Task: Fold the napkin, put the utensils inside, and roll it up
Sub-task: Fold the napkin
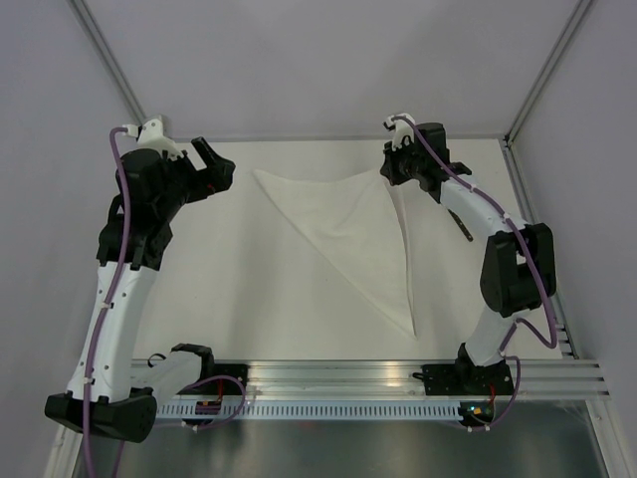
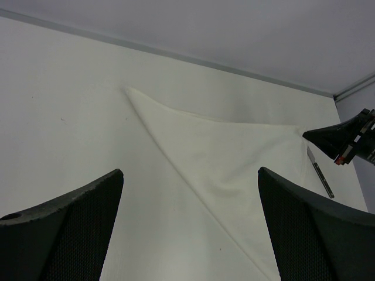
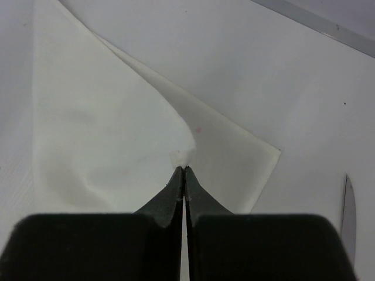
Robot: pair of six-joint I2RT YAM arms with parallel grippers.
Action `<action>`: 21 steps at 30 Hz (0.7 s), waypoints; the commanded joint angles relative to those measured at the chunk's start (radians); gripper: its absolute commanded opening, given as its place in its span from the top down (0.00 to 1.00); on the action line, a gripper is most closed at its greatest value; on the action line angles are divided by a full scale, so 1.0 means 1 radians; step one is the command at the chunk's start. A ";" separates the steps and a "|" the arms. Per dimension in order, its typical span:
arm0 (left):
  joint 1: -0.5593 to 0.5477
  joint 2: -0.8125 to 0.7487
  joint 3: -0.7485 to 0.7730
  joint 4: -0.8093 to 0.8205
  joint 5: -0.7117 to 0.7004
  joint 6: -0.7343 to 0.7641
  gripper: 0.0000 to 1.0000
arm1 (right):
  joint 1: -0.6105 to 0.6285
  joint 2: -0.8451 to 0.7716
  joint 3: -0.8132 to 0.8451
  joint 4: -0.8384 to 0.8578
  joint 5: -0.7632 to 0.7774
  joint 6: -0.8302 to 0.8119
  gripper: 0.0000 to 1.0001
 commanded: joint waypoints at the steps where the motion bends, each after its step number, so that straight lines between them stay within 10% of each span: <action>1: 0.000 0.007 -0.007 0.046 0.022 -0.033 0.00 | -0.010 0.023 -0.007 0.047 0.033 -0.017 1.00; 21: 0.000 0.081 -0.280 0.284 0.044 -0.189 0.00 | -0.054 0.304 0.085 0.092 0.198 -0.071 0.93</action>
